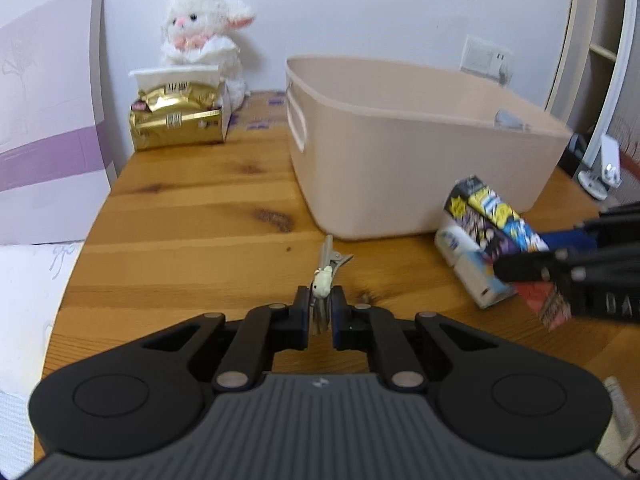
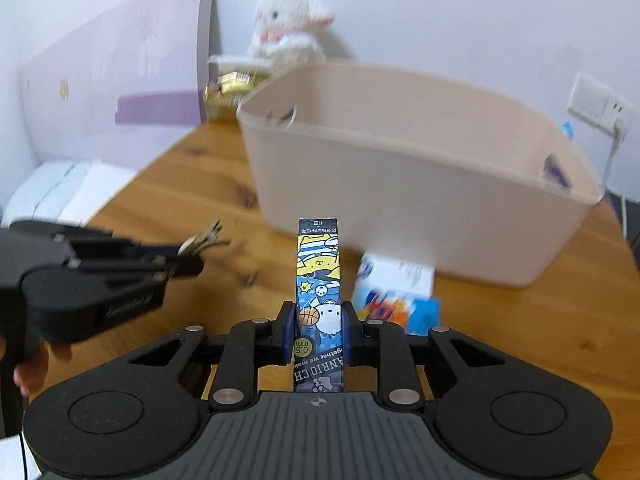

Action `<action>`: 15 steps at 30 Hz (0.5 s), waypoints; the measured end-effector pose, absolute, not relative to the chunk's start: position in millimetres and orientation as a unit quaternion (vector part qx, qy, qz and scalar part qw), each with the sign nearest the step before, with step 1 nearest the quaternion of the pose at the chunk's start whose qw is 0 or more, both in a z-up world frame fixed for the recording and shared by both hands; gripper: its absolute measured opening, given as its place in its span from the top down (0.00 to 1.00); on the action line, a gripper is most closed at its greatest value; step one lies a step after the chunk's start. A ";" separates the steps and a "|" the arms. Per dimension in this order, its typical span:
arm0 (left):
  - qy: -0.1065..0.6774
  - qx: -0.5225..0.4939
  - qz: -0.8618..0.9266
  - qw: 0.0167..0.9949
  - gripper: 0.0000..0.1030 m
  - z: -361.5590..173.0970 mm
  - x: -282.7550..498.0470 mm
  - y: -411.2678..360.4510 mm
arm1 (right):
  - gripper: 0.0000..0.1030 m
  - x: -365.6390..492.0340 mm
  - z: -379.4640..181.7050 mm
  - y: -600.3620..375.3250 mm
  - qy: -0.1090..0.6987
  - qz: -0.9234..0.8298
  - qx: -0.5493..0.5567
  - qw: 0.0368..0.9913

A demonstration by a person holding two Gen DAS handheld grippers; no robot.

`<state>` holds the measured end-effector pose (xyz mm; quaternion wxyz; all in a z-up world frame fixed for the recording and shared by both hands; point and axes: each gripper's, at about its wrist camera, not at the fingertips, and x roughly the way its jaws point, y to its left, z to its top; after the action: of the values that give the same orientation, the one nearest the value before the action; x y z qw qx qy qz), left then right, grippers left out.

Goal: Organize objects
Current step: 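Carry both items into the basket and open both tools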

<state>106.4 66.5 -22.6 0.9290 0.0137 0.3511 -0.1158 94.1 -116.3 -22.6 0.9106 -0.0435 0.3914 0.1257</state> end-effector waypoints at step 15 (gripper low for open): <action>0.238 0.020 -0.120 0.964 0.89 73.6 98.2 54.1 | 0.80 110.3 62.5 -163.5 0.282 0.103 -0.023 0.954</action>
<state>98.2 54.1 73.6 0.9636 0.0203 0.2380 -0.1203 110.3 -163.5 62.5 0.9537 -0.0228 0.2816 0.1027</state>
